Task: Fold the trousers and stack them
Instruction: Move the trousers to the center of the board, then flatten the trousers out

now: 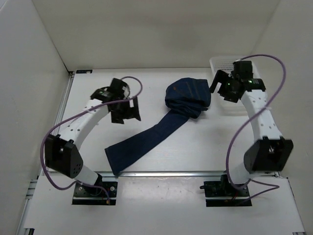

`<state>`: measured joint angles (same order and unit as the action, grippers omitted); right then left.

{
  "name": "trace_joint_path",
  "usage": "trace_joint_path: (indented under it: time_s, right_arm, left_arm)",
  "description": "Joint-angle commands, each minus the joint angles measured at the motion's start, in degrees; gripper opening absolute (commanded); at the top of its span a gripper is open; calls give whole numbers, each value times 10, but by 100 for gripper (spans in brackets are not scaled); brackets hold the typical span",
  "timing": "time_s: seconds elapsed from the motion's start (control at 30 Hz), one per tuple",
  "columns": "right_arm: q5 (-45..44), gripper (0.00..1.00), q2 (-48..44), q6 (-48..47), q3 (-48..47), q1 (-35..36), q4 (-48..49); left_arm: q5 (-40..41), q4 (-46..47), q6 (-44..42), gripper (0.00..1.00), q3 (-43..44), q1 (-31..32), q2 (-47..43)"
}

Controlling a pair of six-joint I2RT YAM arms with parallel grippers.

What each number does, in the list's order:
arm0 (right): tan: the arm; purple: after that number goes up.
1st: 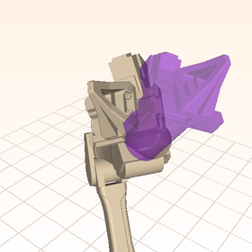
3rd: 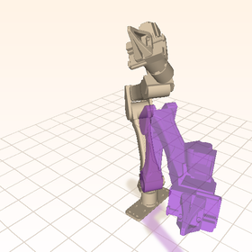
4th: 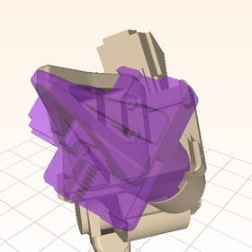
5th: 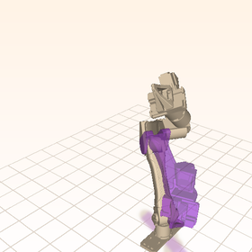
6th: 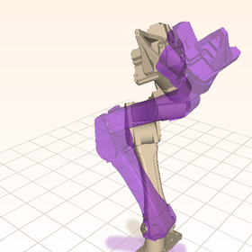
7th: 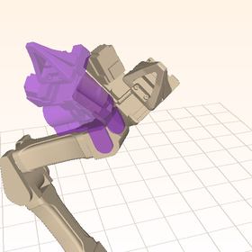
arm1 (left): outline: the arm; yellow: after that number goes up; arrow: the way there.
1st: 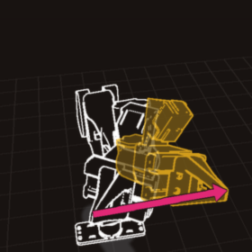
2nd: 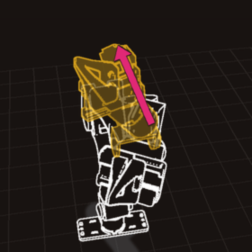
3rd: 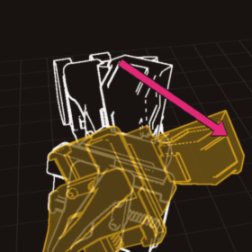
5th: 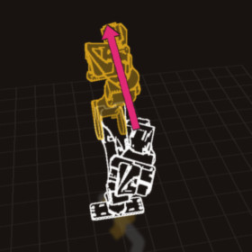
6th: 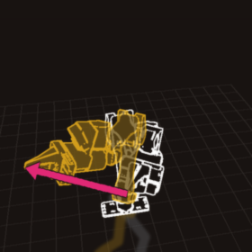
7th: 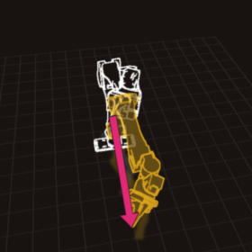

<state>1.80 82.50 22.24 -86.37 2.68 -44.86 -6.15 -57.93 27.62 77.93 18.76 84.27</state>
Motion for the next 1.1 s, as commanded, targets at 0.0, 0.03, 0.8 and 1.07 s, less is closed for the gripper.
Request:
trace_joint_path:
  time_s: [0.0, 0.03, 0.8, 1.07]
  right_arm:
    - [71, 99, 81, -11, 13, 10, 21]
    - [76, 99, 93, -6, 13, 19, 27]
    - [42, 37, 504, 100, -346, 90, -4]
    - [25, 0, 472, 94, -488, 90, -29]
  left_arm:
    - [-18, 40, 27, 100, -16, 74, 12]
    - [-10, 40, 27, 100, -41, 93, 12]
    - [53, 91, 94, 11, -109, 197, 188]
    - [78, -46, -4, 11, 105, 37, 97]
